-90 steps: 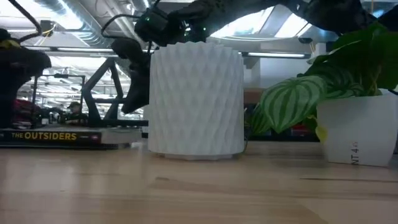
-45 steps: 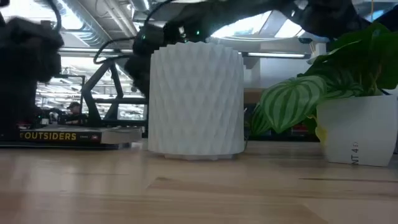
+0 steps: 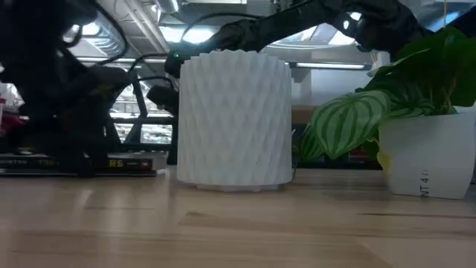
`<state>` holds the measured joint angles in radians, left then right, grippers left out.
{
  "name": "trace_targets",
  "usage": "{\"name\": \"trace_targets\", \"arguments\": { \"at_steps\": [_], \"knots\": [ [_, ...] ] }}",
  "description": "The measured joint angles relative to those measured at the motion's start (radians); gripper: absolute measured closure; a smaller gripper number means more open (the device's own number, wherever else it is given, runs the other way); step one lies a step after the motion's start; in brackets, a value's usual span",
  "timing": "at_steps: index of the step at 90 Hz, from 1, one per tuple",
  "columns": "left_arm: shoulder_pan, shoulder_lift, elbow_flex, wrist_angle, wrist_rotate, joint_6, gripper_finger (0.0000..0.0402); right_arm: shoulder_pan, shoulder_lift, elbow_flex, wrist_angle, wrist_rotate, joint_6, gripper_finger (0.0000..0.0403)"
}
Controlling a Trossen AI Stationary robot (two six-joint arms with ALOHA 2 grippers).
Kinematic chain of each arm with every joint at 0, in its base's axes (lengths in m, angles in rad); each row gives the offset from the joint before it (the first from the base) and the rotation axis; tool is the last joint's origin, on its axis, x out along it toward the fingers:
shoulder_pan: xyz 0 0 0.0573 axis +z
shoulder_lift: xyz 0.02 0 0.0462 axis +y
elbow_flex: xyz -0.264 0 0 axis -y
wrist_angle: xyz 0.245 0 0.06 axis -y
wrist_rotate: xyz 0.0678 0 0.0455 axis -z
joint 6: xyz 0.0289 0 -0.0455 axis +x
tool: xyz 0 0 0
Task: Stock shelves
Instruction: Remove the black book from the bookshelf, then return to Home Position
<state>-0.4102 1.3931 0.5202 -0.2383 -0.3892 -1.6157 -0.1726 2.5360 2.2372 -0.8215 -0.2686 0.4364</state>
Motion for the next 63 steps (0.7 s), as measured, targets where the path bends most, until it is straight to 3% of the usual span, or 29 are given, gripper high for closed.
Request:
{"name": "trace_targets", "arguments": {
  "at_steps": [32,63],
  "knots": [
    [-0.008,-0.157,0.125,-0.118,-0.028,0.064,0.0279,0.005,-0.122,-0.001,-0.062,-0.004,-0.138,0.0402],
    [0.0,-0.347,0.253,-0.137,-0.063,0.422,0.0279,0.001,-0.43,0.0,-0.335,-0.004,-0.415,0.0402]
  ]
}}
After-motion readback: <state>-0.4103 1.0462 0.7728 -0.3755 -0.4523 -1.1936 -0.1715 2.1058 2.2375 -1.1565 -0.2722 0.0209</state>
